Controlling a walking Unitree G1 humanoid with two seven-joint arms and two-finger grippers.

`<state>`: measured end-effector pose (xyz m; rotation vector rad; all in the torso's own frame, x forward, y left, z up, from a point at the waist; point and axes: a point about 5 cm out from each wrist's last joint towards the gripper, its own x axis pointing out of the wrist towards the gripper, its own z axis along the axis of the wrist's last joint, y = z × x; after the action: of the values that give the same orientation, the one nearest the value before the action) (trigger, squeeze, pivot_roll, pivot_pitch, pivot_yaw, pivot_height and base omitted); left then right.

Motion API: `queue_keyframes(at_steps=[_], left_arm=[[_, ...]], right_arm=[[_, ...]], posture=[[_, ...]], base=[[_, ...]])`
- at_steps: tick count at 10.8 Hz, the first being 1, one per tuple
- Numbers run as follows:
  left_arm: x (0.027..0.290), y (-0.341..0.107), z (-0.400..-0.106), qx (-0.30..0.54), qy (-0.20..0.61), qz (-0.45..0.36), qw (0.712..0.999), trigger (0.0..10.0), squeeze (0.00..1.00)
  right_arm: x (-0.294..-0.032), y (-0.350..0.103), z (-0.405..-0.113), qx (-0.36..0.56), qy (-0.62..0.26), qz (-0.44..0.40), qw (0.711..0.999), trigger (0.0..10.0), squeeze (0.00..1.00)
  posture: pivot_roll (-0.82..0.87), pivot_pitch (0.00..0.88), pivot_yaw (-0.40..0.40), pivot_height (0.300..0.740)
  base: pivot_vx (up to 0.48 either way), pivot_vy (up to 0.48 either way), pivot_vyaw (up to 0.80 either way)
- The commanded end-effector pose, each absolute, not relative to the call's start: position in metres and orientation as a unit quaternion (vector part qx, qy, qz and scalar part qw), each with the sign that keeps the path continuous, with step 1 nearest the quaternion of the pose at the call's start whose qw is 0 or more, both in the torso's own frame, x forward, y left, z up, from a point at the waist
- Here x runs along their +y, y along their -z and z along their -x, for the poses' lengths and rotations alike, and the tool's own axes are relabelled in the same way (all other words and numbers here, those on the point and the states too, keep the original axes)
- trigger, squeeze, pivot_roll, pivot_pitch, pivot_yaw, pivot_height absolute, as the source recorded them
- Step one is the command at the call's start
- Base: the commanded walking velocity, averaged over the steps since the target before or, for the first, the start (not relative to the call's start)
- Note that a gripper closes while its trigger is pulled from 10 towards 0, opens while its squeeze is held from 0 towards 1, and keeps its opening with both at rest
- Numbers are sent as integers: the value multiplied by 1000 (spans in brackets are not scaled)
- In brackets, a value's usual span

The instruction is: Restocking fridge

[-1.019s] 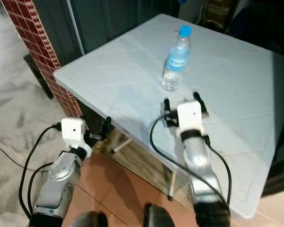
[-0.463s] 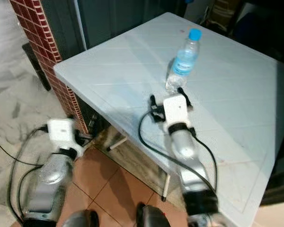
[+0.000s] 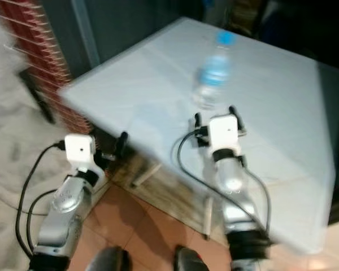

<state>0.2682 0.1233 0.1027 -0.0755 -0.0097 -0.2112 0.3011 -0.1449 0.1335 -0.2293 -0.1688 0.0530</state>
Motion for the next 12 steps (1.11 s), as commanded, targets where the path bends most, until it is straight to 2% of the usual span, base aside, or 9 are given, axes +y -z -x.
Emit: queue_keyframes(at_steps=[1,2,5,8,9,10,11,12], left_arm=[[123,-103,-271,-2,113,38,993,10000,0],[122,-105,-273,-5,115,37,993,10000,0],[121,-105,-271,-11,114,34,993,10000,0],[124,-110,-273,-29,109,31,993,10000,0],[124,-113,-276,-36,111,33,993,10000,0],[122,-116,-277,-42,113,38,992,10000,0],[121,-119,-278,-49,116,41,991,10000,0],[120,-120,-279,-51,119,41,991,10000,0]], right_arm=[[-148,-136,-301,-93,-16,118,989,10000,0],[-148,-137,-301,-95,-15,118,988,10000,0],[-147,-136,-302,-94,-10,116,989,10000,0],[-149,-134,-294,-97,1,113,989,10000,0],[-149,-141,-294,-119,-8,142,983,10000,0],[-140,-151,-293,-163,-47,204,964,10000,0],[-133,-159,-292,-185,-62,223,955,10000,0],[-134,-160,-294,-182,-58,214,958,10000,0]], posture=[[4,64,17,740],[4,64,19,740],[5,59,16,740],[-11,59,33,740],[-16,61,38,740],[-20,61,41,740],[-22,62,43,740],[-21,62,43,740]], base=[[0,450,0],[0,424,0],[0,0,-308],[0,0,-800],[0,0,0],[266,0,0],[405,0,0],[416,0,0]])
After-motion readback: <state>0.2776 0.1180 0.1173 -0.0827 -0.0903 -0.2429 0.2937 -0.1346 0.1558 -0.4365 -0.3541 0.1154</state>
